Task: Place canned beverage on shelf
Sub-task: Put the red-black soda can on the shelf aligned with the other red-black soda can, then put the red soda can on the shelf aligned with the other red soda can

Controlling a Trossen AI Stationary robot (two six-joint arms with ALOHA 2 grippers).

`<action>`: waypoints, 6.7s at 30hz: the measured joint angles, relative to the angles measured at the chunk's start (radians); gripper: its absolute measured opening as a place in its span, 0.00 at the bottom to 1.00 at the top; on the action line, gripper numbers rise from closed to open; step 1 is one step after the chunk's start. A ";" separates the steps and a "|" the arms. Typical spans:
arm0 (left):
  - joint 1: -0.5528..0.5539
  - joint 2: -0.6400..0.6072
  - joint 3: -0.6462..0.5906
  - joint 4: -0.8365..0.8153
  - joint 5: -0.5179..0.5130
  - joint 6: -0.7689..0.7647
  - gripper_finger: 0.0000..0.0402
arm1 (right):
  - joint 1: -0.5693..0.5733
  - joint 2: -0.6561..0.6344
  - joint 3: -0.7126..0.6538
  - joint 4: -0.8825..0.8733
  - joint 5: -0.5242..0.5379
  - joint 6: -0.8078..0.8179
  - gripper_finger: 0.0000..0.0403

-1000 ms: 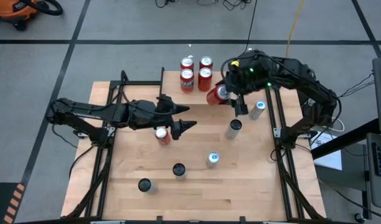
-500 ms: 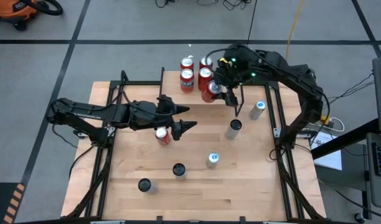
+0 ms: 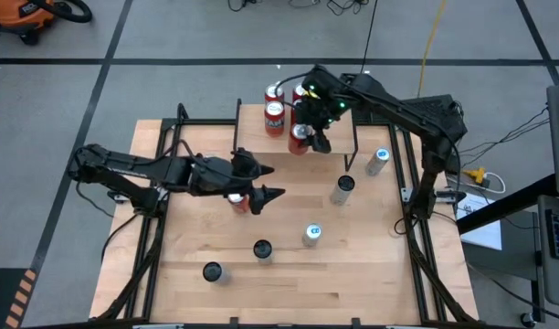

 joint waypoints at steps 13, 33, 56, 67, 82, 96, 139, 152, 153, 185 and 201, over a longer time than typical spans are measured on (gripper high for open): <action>-0.018 0.000 0.000 -0.057 0.000 -0.014 0.98 | -0.025 0.048 0.000 -0.001 0.000 -0.120 0.68; -0.017 0.000 0.000 -0.058 0.000 -0.011 0.98 | -0.034 0.079 0.000 -0.008 0.003 -0.165 0.69; -0.017 0.000 0.000 -0.060 0.000 -0.011 0.98 | -0.064 0.088 0.000 -0.012 0.028 -0.176 0.69; -0.017 0.000 0.000 -0.060 0.000 -0.010 0.98 | -0.066 0.088 0.000 -0.013 0.029 -0.182 0.69; -0.017 0.000 0.000 -0.060 0.000 -0.007 0.98 | -0.066 0.088 0.000 -0.011 0.030 -0.202 0.70; -0.017 0.000 0.000 -0.060 0.000 -0.008 0.98 | -0.066 0.085 0.001 0.021 0.034 -0.202 0.85; 0.003 0.000 0.000 -0.091 -0.007 -0.015 0.98 | 0.134 -0.001 0.001 -0.065 0.193 0.246 0.18; 0.003 0.000 0.000 -0.093 -0.008 -0.015 0.98 | 0.118 0.013 0.000 -0.055 0.353 0.195 0.03; 0.003 0.000 0.000 -0.093 -0.008 -0.015 0.98 | 0.115 0.013 0.000 -0.056 0.352 0.195 0.03; 0.115 -0.017 0.000 -0.893 0.181 -0.173 0.98 | 0.206 -0.114 0.000 -0.084 0.159 0.450 0.00; 0.237 0.032 -0.052 -0.841 0.337 -0.197 1.00 | 0.271 -0.115 0.000 -0.100 0.160 0.468 0.00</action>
